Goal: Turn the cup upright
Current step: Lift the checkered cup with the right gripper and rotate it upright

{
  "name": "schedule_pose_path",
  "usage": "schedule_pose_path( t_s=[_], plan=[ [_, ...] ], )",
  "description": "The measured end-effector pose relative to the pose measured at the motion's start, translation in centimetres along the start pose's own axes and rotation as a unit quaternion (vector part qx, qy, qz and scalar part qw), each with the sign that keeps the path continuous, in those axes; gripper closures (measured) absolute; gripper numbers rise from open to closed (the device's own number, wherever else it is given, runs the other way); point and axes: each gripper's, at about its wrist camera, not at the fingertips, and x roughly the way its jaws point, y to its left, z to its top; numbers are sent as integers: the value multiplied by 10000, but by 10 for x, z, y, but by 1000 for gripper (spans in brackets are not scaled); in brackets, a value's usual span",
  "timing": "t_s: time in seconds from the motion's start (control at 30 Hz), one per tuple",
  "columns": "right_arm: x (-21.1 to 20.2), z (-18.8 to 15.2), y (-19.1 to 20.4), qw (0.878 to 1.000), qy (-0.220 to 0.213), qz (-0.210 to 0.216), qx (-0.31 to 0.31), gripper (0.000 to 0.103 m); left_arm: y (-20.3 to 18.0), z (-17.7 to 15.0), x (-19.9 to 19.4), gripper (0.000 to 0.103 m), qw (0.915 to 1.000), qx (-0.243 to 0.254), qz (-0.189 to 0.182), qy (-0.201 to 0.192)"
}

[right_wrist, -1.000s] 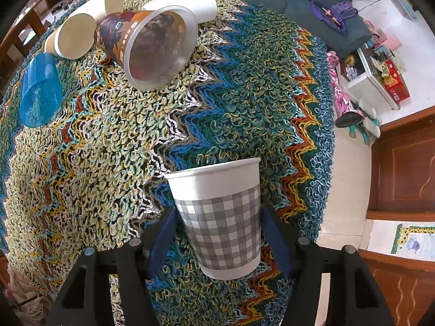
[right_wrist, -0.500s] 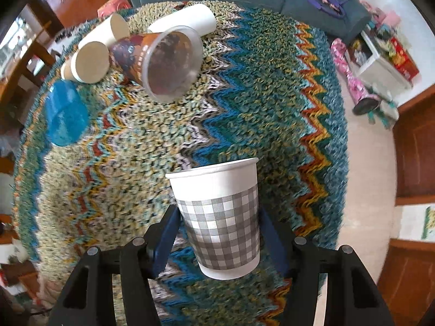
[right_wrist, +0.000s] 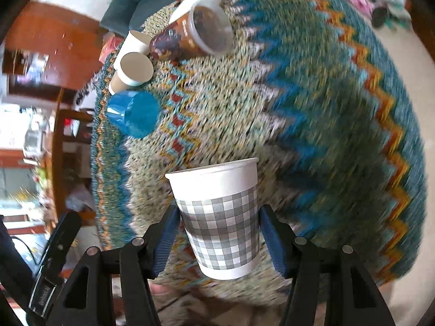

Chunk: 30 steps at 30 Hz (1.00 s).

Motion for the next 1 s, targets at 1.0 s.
schedule_pose_path(
  t_s=[1.0],
  plan=[
    [31, -31, 28, 9985, -280, -392, -269, 33, 16, -11, 10, 5, 9989, -34, -257, 383]
  ],
)
